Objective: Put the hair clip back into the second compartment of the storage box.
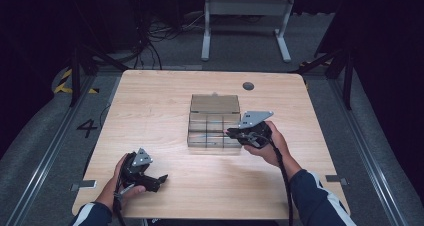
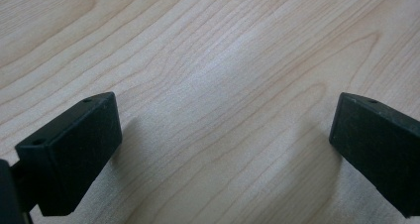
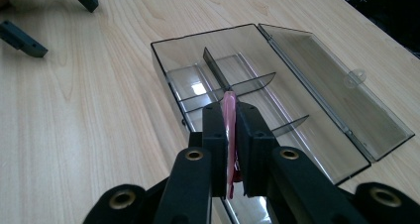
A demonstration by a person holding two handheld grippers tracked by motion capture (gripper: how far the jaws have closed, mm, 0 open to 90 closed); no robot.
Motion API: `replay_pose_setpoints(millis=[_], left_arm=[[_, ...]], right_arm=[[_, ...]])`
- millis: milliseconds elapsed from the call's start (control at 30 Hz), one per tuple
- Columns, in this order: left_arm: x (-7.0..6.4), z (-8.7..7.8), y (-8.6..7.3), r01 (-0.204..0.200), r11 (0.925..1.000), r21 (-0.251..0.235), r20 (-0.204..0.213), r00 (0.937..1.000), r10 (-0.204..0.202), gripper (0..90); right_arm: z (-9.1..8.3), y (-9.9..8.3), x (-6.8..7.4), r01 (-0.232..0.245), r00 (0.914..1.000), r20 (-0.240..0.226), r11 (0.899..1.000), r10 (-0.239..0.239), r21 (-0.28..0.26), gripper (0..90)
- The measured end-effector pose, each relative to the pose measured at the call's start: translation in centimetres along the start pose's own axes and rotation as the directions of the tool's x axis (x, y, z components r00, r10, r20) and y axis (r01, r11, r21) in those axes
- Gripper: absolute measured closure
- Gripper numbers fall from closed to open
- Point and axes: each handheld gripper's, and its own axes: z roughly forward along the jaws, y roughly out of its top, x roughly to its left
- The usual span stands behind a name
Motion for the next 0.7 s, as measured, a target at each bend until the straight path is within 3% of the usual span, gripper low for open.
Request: replay_pose_setpoints(millis=[333, 700], left_arm=[[0.0, 0.0, 0.0, 0.000, 1.0000, 0.000, 0.000, 1.0000, 0.000, 0.3], [0.0, 0.0, 0.0, 0.000, 1.0000, 0.001, 0.000, 1.0000, 0.000, 0.1]], right_arm=[[2.2, 1.9, -0.9, -0.003, 0.9999, 0.010, 1.000, 0.003, 0.025, 84.4], [4.4, 2.4, -1.7, -0.022, 0.9997, 0.013, 0.998, 0.022, 0.059, 84.4]])
